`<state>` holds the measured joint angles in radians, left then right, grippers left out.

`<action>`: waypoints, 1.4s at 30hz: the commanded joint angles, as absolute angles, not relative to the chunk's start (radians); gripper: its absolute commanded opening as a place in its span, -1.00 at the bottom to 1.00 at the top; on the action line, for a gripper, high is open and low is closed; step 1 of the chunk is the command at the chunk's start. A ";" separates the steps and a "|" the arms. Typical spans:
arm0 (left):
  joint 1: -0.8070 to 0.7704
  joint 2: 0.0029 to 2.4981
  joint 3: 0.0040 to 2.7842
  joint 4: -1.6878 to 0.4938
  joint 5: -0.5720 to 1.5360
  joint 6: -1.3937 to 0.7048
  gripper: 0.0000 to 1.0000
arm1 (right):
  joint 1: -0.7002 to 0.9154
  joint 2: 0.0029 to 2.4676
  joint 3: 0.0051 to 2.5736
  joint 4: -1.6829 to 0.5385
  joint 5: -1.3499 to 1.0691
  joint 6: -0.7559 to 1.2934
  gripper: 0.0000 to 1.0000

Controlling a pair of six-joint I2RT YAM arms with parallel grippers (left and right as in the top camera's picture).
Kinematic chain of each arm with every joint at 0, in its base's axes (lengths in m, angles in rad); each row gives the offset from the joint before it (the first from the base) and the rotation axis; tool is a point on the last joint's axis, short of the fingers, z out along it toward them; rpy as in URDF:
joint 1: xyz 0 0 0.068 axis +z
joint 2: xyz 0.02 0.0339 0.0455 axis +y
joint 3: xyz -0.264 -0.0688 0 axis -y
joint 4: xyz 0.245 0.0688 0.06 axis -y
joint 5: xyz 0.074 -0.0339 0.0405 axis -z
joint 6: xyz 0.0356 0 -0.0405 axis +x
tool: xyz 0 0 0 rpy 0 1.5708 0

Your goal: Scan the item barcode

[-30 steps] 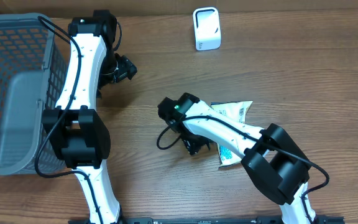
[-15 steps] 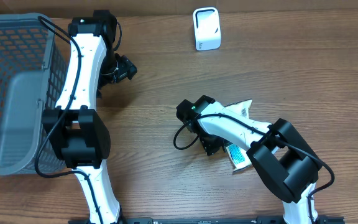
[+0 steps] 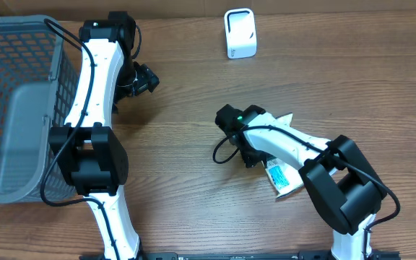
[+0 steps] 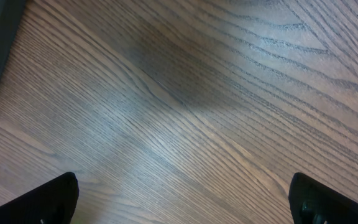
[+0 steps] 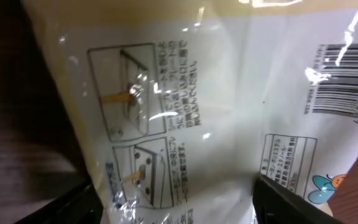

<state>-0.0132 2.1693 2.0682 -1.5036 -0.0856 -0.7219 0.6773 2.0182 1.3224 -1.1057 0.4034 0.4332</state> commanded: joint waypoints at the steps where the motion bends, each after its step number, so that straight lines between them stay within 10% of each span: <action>1: -0.021 2.141 2.083 -1.506 -0.085 -0.702 1.00 | 0.619 2.092 1.254 -1.058 0.406 0.448 0.39; 8: -0.020 2.141 2.083 -1.506 -0.085 -0.703 1.00 | 0.572 2.092 1.254 -1.034 0.395 0.445 -0.93; 25: -0.021 2.141 2.083 -1.506 -0.085 -0.702 0.99 | 0.566 2.091 1.896 -1.378 -0.216 0.291 -0.93; 42: -0.021 2.141 2.083 -1.505 -0.085 -0.703 0.99 | 0.567 2.091 1.616 -1.038 -1.027 0.275 -0.93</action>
<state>-0.0132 2.1693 2.0682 -1.5032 -0.0856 -0.7219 0.5648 2.1071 1.6863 -1.0828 -0.8867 0.2371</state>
